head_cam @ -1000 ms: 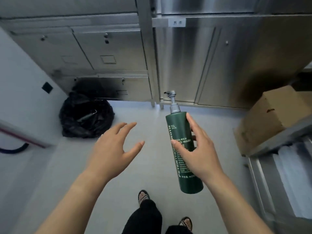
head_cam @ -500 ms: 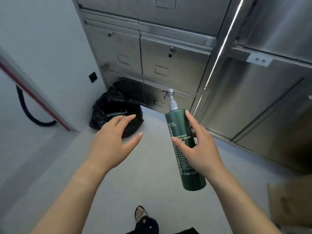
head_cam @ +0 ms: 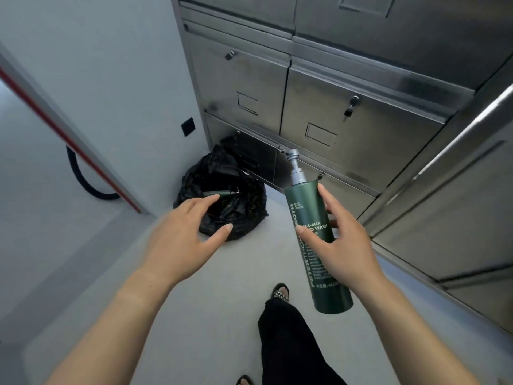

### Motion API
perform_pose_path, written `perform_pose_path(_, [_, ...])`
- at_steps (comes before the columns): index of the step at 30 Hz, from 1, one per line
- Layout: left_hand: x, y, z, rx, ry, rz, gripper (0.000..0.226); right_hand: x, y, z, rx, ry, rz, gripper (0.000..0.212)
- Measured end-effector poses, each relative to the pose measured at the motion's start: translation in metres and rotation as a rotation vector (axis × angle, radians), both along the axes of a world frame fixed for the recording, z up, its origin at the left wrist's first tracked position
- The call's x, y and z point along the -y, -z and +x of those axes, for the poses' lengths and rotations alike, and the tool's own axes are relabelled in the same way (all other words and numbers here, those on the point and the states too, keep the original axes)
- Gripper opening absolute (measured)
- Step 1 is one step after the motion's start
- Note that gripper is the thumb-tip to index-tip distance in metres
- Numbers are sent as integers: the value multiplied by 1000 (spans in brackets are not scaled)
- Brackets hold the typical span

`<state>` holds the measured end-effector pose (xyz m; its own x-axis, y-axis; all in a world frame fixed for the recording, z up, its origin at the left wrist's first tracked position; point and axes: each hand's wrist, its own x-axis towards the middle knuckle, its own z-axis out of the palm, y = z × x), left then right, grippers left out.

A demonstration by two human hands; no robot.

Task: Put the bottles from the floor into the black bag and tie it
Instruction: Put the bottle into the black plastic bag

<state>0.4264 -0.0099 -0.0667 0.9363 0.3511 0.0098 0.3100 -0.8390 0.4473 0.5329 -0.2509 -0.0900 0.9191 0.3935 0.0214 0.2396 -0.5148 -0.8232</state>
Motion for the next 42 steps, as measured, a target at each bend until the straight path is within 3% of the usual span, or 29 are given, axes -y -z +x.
perform_pose_path(9, [-87, -6, 155, -52, -50, 8, 65, -110, 9, 170, -37, -105, 48, 79])
perform_pose_path(17, [-182, 1, 217, -81, -91, 18, 68, -206, 16, 251, -46, -151, 12, 79])
perform_pose_path(30, [-379, 12, 353, -132, 279, 48, 62, -358, 35, 276, -104, 208, -25, 79])
perform_pose_path(42, [-407, 49, 383, -148, 371, 59, 60, -366, 87, 297, -158, 334, -13, 79])
